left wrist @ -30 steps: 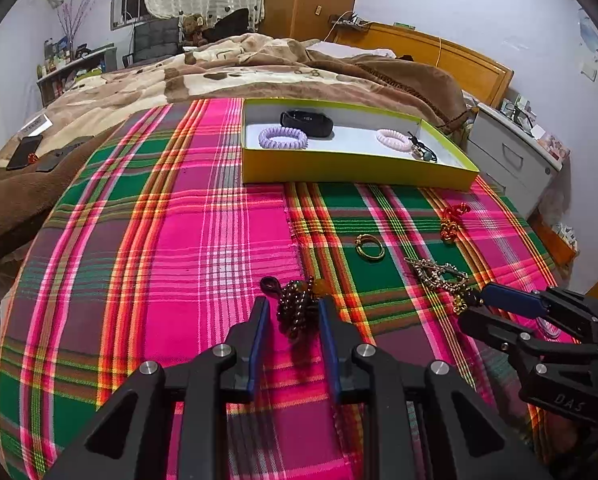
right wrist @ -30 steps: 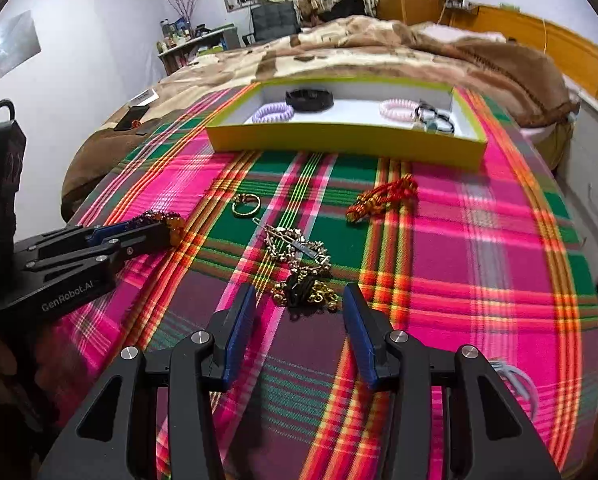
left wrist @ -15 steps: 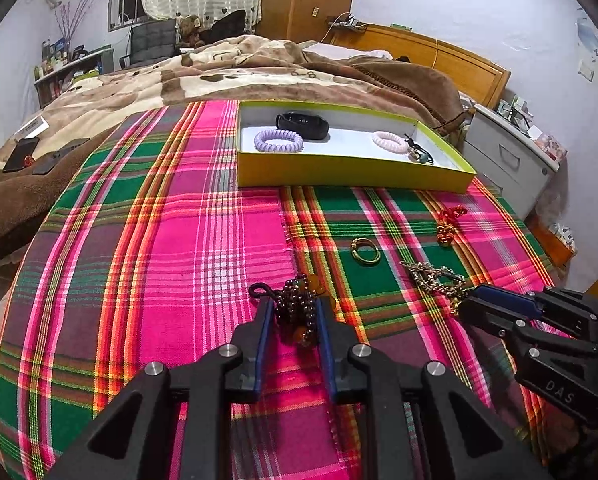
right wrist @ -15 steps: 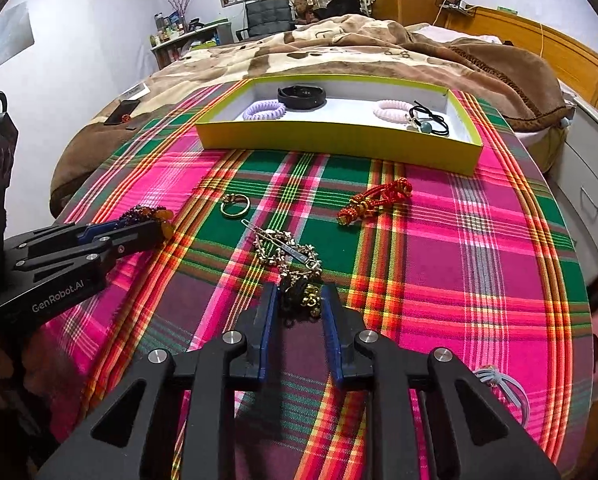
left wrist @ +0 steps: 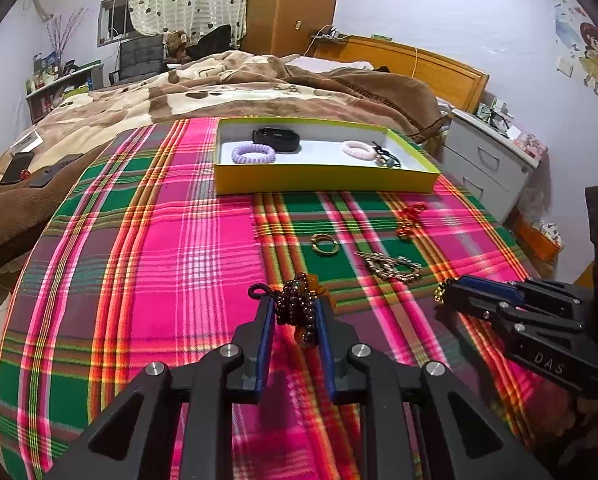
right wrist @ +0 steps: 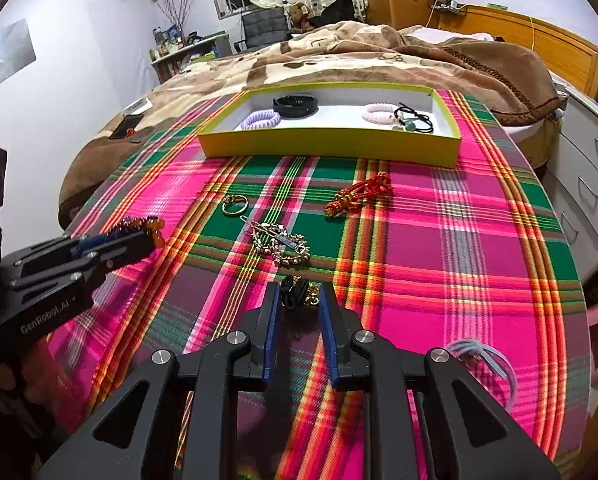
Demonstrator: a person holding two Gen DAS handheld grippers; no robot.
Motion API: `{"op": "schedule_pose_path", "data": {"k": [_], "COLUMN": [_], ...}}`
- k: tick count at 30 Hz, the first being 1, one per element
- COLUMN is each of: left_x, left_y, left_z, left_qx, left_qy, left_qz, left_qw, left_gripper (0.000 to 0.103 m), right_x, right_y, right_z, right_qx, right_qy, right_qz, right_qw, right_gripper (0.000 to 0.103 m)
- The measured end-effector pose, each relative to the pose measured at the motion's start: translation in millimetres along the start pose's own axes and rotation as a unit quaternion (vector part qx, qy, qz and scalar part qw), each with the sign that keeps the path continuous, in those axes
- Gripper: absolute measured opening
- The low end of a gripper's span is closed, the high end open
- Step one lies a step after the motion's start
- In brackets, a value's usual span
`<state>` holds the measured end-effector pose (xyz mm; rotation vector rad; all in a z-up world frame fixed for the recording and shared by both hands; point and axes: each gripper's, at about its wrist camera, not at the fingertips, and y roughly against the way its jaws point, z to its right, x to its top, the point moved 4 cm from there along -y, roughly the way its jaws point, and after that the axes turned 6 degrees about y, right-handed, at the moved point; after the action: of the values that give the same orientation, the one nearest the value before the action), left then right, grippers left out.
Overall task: Organize jewelry
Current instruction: 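Carry the brown beads with the left tool while the right tool carries the charm into the box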
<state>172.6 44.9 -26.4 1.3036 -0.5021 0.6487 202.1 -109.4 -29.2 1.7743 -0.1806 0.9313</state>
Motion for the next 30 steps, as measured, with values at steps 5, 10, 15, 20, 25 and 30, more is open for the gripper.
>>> {"op": "schedule_pose_path", "data": {"k": [5, 10, 15, 20, 25, 30], "left_x": [0, 6, 12, 22, 37, 56], "left_y": [12, 25, 32, 35, 34, 29], "left_z": [7, 12, 18, 23, 26, 24], "left_qx": [-0.007, -0.009, -0.008, -0.007, -0.005, -0.006], "left_qy": [-0.001, -0.006, -0.013, -0.019, -0.028, -0.028], "left_qz": [0.011, 0.025, 0.034, 0.042, 0.054, 0.062], "left_qw": [0.9999, 0.9996, 0.9993, 0.9989, 0.9982, 0.9977], "left_gripper": [0.021, 0.021, 0.021, 0.021, 0.021, 0.021], "right_x": [3, 7, 10, 15, 26, 41], "right_y": [16, 29, 39, 45, 47, 47], "right_z": [1, 2, 3, 9, 15, 23], "right_qx": [0.0, -0.002, -0.007, -0.014, -0.023, -0.031], "right_qy": [-0.001, -0.003, -0.004, -0.003, 0.0, 0.006], "right_qz": [0.018, 0.033, 0.044, 0.052, 0.058, 0.066], "right_qw": [1.0, 0.999, 0.999, 0.999, 0.998, 0.997], "right_gripper": [0.02, 0.02, 0.02, 0.02, 0.02, 0.02]}}
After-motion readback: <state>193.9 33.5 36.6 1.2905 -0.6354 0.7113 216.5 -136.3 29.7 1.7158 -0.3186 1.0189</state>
